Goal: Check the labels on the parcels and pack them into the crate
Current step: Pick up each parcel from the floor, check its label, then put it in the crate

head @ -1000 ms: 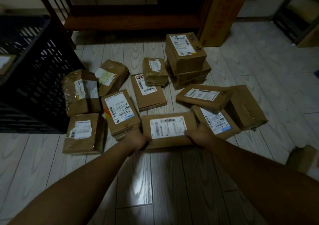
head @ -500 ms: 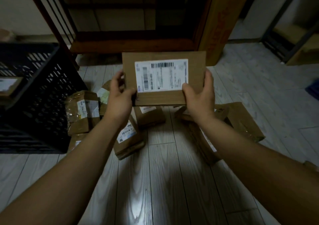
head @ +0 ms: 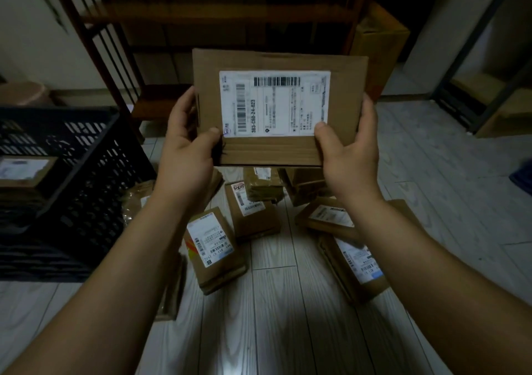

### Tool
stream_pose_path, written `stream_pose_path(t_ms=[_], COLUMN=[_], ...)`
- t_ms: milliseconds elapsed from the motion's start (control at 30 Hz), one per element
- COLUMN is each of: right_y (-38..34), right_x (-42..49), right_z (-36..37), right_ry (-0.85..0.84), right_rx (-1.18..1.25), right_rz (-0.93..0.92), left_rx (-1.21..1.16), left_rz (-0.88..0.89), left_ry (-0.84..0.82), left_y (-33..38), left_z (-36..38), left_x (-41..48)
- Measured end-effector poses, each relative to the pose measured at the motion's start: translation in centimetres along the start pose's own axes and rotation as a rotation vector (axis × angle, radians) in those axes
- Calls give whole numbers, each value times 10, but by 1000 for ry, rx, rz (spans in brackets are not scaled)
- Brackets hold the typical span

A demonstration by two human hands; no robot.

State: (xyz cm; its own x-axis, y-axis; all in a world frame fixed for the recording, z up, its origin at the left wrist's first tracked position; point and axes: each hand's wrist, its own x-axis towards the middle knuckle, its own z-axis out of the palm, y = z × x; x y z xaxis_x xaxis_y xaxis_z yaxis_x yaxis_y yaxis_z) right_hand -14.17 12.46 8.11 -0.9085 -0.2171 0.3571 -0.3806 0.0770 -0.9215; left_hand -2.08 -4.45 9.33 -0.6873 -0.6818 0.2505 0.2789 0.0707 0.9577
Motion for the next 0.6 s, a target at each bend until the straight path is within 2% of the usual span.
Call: stream_pose_path(t_ms=[100, 200, 400, 600], right_y=[-44, -121, -316, -517], right_x=[14, 37, 79, 84], right_z=[-4, -7, 7, 62], right_ry=[-62, -88, -152, -271], right_rx=[-50, -59, -63, -39], right_rz=[76, 140, 179, 190], left_rx=[42, 117, 276, 394], left_rz=[-117, -161, -176, -226], left_ry=[-35, -44, 4, 81], left_y=[45, 120, 310, 509], left_z=[-2, -3, -33, -118], left_x=[9, 25, 67, 88])
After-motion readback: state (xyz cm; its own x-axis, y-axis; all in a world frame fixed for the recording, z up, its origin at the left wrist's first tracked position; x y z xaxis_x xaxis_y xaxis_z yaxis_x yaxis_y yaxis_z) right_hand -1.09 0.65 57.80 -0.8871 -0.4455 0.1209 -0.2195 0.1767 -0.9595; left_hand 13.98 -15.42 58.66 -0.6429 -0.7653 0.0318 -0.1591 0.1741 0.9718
